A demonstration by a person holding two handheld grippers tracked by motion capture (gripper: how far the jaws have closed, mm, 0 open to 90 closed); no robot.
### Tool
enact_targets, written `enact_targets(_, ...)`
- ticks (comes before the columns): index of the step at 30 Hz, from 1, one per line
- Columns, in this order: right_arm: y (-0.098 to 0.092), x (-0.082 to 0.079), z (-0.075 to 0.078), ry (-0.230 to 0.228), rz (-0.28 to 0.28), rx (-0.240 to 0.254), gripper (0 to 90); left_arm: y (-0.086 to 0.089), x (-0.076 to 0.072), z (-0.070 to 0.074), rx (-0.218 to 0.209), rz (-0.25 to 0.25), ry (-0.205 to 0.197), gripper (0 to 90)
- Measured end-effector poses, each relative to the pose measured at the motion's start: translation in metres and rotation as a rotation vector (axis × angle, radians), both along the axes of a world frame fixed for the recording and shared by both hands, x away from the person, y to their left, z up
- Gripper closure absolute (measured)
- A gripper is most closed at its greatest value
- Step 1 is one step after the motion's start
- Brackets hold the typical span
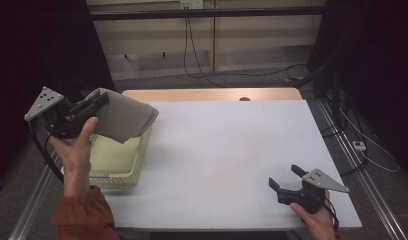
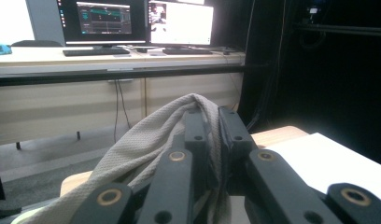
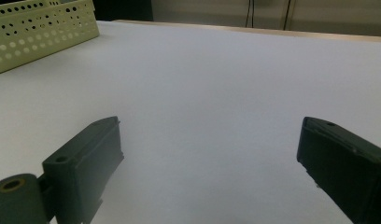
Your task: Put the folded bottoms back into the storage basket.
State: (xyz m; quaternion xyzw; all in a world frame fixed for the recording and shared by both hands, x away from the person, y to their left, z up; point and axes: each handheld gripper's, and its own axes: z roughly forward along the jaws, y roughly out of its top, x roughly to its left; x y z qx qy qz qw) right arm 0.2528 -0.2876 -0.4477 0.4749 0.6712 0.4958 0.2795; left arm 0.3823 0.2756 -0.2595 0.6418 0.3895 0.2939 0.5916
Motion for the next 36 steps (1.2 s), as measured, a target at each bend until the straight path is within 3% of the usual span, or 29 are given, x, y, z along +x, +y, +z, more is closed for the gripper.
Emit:
enact_targets(14, 0.000, 0.000, 0.000, 0.000, 0.000, 0.000, 6.1, 0.014, 0.012, -0.014, -0.003, 0.050, 0.039, 83.8)
enact_targets(23, 0.000, 0.000, 0.000, 0.001, 0.004, 0.002, 6.1, 0.026, 0.022, -0.028, -0.051, 0.064, 0.083, 83.8)
enact_targets(29, 0.000, 0.000, 0.000, 0.000, 0.005, 0.002, 6.0, 0.029, 0.027, -0.035, -0.023, 0.096, 0.115, 83.8)
enact_targets(36, 0.000, 0.000, 0.000, 0.002, 0.005, 0.003, 6.0, 0.038, 0.038, -0.051, -0.047, 0.107, 0.168, 83.8)
